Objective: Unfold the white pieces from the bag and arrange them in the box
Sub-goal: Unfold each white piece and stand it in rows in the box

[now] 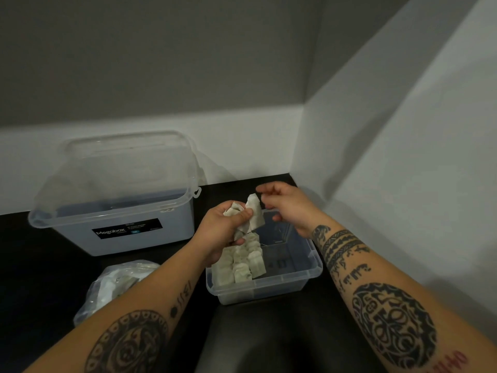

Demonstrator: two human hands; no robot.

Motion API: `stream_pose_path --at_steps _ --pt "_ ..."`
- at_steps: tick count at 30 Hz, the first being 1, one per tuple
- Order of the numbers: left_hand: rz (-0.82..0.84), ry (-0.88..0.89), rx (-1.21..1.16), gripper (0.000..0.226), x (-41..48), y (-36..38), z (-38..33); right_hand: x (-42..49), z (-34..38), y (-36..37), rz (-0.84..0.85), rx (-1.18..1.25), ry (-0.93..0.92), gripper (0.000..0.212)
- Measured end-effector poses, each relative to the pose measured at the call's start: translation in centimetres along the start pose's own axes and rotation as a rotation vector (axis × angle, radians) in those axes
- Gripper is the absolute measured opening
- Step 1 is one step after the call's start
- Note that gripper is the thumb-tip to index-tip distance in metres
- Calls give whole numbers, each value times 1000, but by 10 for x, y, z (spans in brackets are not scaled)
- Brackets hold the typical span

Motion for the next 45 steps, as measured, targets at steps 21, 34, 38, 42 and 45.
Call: stream_pose_path --at_steps 21,34,38,42,45 --pt "-185 30 -116 2 13 -19 6 -20 -86 40 410 -567 248 17" --pt "-171 53 -118 3 10 -18 5 -12 -100 46 349 -532 316 23" --pt "-170 55 -126 2 10 -18 5 -9 -97 43 290 -573 263 22" --pt "-177 41 -138 2 10 -17 5 -10 -95 46 320 -608 281 26" --pt "-162 5 -181 7 10 -15 5 -13 -95 46 353 -610 307 24"
Point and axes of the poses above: each hand's wrist, its own x-axis towards the middle knuckle, its own y-axis out of the palm, z = x × y, the point moved 6 cm from there along x, towards the middle knuckle, and after that the axes turned 13 degrees about -y, right-handed, at the moved point
